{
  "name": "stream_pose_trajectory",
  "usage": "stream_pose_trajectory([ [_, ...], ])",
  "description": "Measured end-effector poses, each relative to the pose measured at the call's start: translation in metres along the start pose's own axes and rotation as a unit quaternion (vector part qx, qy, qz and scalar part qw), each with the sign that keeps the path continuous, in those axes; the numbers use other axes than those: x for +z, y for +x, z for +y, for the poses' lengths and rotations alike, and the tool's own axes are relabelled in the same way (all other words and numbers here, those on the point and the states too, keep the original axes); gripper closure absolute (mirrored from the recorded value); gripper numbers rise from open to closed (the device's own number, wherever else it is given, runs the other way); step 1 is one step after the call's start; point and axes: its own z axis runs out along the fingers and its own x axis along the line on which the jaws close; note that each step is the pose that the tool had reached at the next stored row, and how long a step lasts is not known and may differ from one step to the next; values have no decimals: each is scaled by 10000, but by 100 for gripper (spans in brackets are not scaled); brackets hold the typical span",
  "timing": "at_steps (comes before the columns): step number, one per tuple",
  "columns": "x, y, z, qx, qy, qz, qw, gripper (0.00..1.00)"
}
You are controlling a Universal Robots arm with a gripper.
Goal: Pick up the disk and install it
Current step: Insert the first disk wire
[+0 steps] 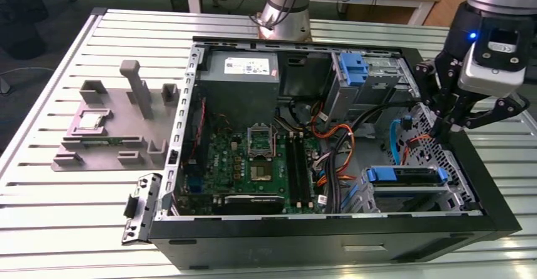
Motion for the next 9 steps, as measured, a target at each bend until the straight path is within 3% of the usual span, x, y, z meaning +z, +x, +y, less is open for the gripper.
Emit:
stream_pose_trajectory([
  [4, -1, 0, -7, 26, -72, -32, 10000, 83],
  [5, -2, 2, -12, 35, -93, -13, 9999, 83],
  [9, -3, 10, -27, 78, -224, 139, 9996, 83],
])
